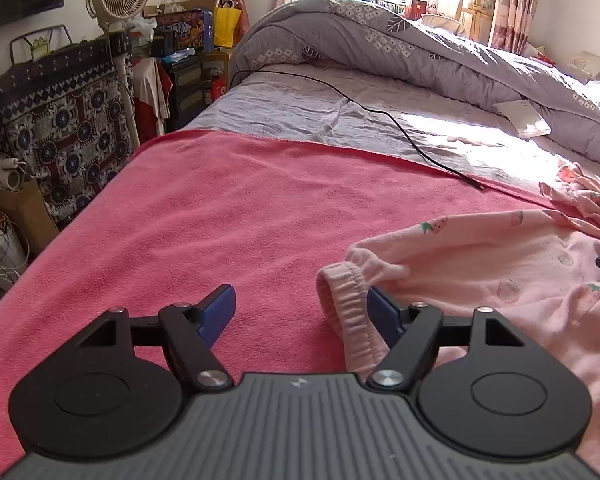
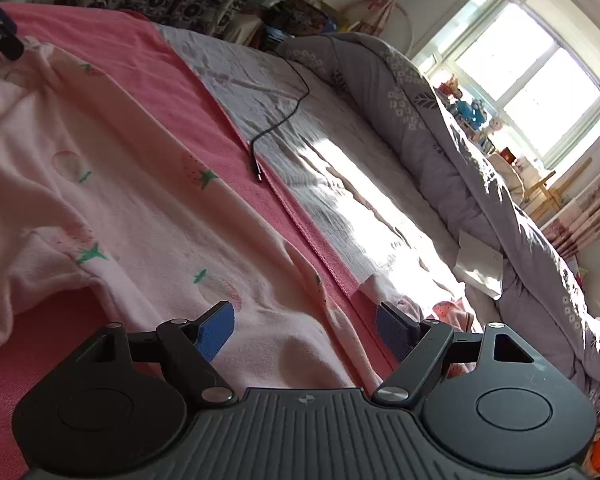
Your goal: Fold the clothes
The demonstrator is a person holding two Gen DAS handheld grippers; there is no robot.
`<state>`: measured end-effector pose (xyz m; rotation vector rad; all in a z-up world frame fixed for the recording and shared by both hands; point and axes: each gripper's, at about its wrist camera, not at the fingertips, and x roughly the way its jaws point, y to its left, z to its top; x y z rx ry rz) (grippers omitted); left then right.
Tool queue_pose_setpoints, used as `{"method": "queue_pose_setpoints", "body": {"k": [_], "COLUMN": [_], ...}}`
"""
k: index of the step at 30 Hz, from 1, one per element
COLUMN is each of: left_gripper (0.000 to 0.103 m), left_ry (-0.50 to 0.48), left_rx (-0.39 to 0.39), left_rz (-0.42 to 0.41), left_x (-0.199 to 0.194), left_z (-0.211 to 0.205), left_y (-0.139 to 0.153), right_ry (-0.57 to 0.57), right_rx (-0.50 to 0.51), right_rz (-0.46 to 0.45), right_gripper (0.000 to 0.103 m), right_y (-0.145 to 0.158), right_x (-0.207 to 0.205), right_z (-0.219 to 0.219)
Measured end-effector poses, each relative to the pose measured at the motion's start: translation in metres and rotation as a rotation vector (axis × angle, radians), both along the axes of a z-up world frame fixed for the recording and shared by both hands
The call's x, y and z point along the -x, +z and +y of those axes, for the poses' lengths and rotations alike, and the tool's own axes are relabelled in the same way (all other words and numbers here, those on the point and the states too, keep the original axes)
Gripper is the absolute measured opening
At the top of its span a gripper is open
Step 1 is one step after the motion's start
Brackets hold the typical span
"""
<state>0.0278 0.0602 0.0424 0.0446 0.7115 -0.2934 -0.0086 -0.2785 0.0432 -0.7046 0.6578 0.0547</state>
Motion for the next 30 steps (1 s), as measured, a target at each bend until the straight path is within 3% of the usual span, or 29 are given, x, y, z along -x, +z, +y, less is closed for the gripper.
{"method": "queue_pose_setpoints", "body": {"k": [4, 10, 12, 15, 18, 19, 23, 28, 30], "left_gripper": [0.076, 0.081, 0.083, 0.087, 0.088, 0.088, 0.088, 0.090, 0.085], "left_ry": [-0.052, -0.131, -0.157, -0.196, -0.257, -0.277, -0.265, -0.273, -0.251], "left_rx": [-0.061, -0.153, -0.183, -0.229, -0.314, -0.344, -0.518, -0.753, -0.727], "left_rz": [-0.054, -0.135, -0.162, -0.203, -0.219, -0.222, -0.331, -0.563, -0.615], "left_x": [0.053, 0.132, 0.159, 0.198, 0.229, 0.237, 0.238, 0.220, 0.213], "left_z": [-0.004, -0.010, -0.012, -0.015, -0.022, -0.025, -0.040, -0.070, -0.073], "left_y": [0.005, 0.013, 0.016, 0.020, 0.002, -0.004, -0.021, -0.055, -0.056], "right_ry": [0.166, 0.349, 0.378, 0.406, 0.488, 0.509, 0.515, 0.399, 0.359], "right_rx": [0.065, 0.166, 0.145, 0.030, -0.185, -0.219, -0.200, -0.243, -0.293], "right_rz": [-0.008, 0.003, 0.008, 0.007, 0.008, 0.001, -0.055, -0.017, 0.005], "right_gripper": [0.079, 0.089, 0.091, 0.092, 0.092, 0.092, 0.092, 0.076, 0.066], "right_y": [0.032, 0.035, 0.029, 0.020, 0.015, 0.013, 0.005, -0.006, -0.012], "right_x": [0.061, 0.147, 0.174, 0.213, 0.248, 0.255, 0.263, 0.243, 0.235], "right_z": [0.042, 0.090, 0.094, 0.096, 0.105, 0.112, 0.143, 0.156, 0.157]}}
